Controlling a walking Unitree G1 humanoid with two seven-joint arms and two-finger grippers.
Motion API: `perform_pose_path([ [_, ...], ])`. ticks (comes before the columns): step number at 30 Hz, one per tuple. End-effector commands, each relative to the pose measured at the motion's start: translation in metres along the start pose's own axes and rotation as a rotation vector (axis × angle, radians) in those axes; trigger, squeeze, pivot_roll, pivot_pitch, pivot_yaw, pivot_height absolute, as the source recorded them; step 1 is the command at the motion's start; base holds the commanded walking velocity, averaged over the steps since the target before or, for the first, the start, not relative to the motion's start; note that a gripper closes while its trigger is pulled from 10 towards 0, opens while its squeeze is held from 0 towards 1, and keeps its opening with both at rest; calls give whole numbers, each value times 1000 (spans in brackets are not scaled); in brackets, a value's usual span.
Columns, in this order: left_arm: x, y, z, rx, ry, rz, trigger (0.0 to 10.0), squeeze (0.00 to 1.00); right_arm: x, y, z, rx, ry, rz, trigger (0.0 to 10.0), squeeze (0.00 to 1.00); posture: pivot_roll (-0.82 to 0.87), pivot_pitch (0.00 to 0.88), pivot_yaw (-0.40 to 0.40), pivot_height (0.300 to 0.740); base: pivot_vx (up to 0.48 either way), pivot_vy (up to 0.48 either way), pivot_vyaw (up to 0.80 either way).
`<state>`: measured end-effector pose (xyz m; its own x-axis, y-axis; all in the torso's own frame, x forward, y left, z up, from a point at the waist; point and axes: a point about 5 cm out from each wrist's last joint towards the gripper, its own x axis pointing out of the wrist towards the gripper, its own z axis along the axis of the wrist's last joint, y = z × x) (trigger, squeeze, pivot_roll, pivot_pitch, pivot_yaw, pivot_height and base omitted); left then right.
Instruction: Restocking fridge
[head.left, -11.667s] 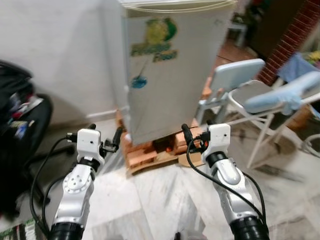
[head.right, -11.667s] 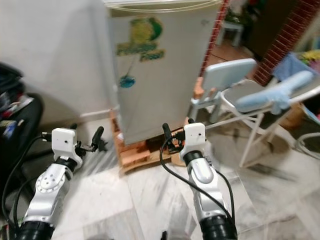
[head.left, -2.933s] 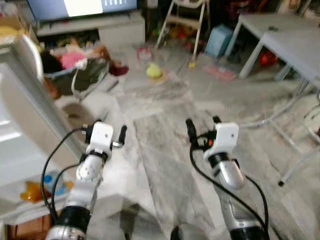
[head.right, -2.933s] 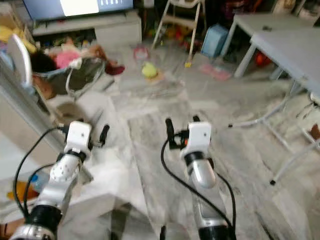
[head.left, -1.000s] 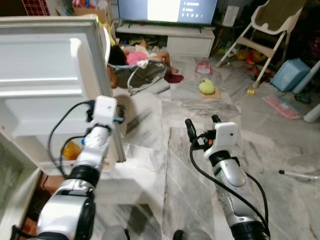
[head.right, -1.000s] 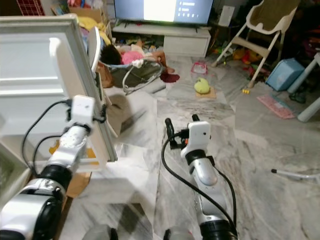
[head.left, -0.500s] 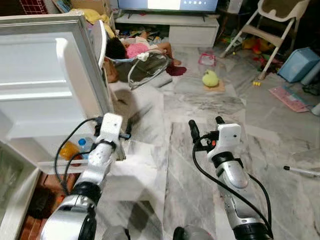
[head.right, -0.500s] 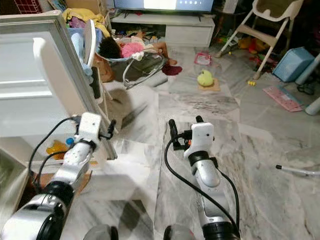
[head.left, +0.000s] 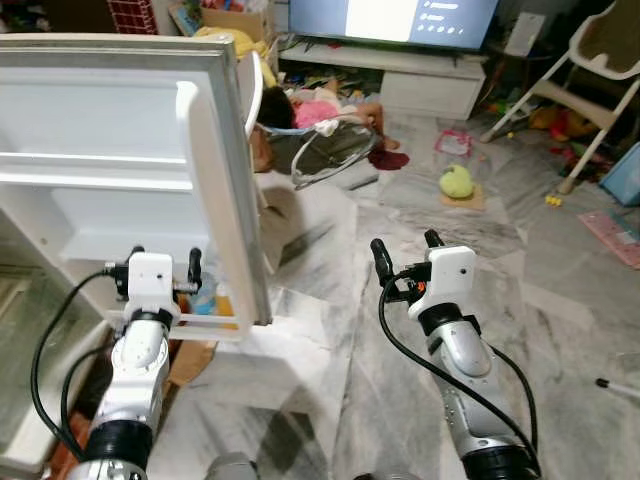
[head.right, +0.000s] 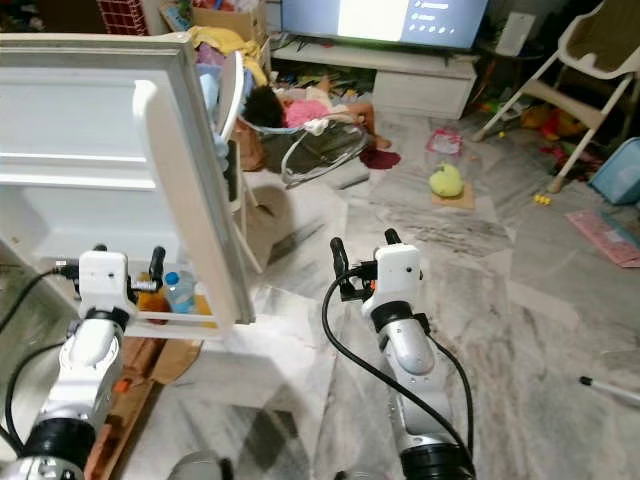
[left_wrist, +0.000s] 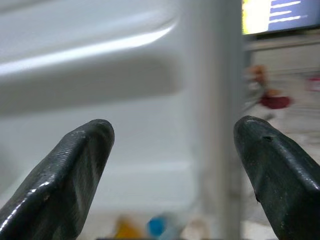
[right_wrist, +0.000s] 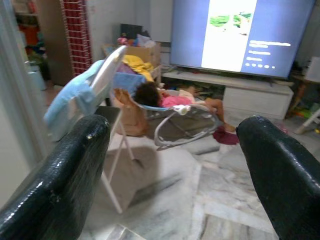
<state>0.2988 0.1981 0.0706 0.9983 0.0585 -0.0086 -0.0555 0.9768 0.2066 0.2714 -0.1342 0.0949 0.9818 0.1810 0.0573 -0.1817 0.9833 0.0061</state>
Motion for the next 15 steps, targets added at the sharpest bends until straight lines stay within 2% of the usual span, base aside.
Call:
perform_pose_path([
  [1,7,-1,6,3,-3,-9,10000,0,1,-4,3,-7,-11,-8,10000,0,-34,14,-20,740,480,0,0],
  [7,10,-4,10,-3,-9,-11,10000,0,-1,-7,4,-8,-14,-20,10000,0,-44,10,-13,740,480,0,0],
  [15,6,-6,4,-7,8,6,10000,0,1,-7,4,-7,-15,-17,10000,0,-36,3,-25,740,472,0,0],
])
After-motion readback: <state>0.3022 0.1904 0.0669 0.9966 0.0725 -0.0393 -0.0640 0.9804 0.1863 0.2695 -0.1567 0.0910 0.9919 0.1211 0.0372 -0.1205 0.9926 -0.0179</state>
